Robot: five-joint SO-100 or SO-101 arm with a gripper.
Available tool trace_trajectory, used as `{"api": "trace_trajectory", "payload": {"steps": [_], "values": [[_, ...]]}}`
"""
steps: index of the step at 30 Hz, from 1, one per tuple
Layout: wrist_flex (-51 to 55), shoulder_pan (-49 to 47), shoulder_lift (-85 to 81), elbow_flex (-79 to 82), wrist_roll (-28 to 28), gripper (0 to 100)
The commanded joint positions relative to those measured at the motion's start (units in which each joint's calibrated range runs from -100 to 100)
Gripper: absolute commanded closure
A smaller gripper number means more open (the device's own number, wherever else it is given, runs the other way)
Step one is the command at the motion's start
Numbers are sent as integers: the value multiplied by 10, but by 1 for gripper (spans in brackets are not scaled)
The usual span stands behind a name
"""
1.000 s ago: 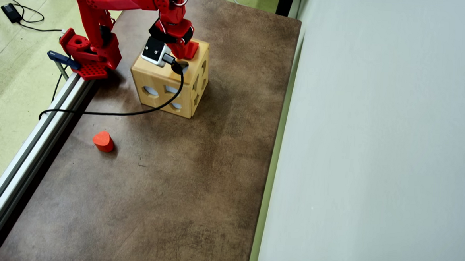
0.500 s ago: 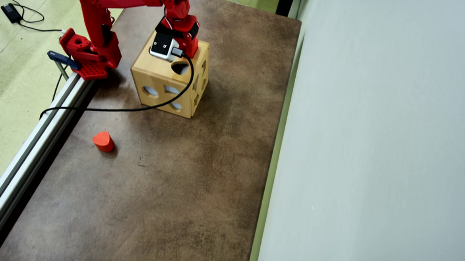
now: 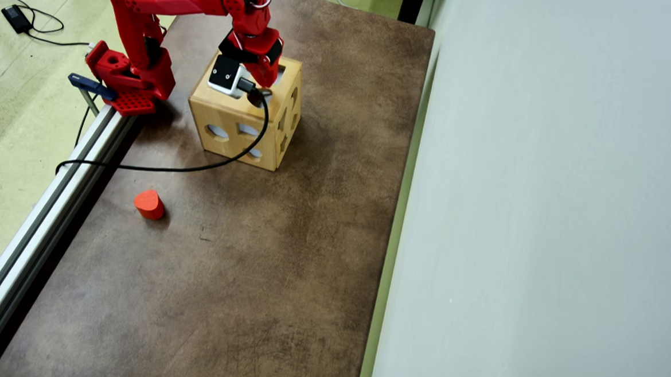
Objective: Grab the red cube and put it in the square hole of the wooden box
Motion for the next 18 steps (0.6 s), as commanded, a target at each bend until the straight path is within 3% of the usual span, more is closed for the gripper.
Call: {"api": "trace_trajectory", "payload": {"steps": [1, 10, 18], "values": [[29, 3, -141, -14, 3, 91], [101, 0, -472, 11, 3, 91], [99, 2, -801, 202, 16, 92]]}}
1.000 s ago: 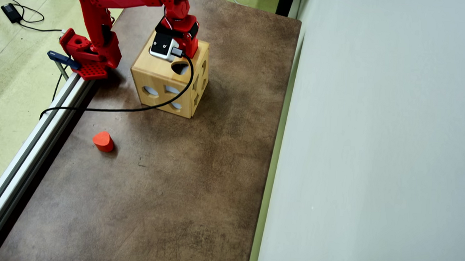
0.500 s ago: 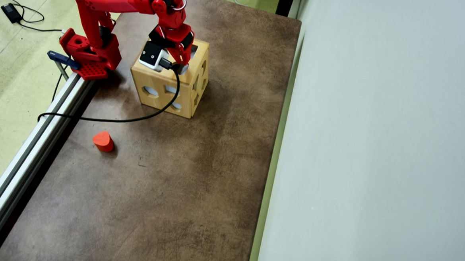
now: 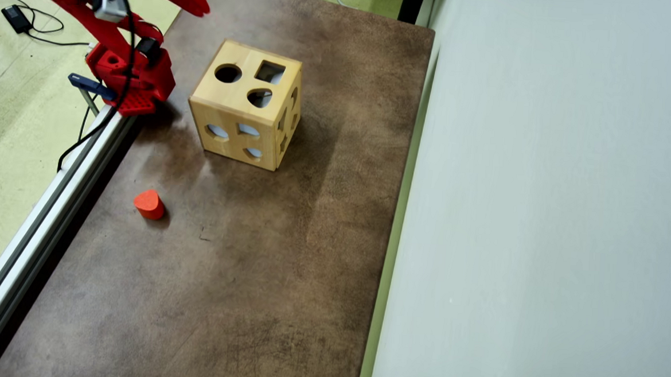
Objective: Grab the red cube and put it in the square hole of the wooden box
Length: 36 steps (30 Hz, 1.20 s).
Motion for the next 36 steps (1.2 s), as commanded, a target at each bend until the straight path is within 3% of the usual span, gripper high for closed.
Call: {"api": "trace_trajectory", "payload": {"steps": [1, 8, 12, 27, 36], "values": [[3, 0, -158, 84, 28, 92], [5, 3, -228, 136, 96, 93], [5, 3, -226, 137, 99, 99], [5, 8, -225, 137, 102, 98], [5, 82, -228, 136, 102, 98]]}}
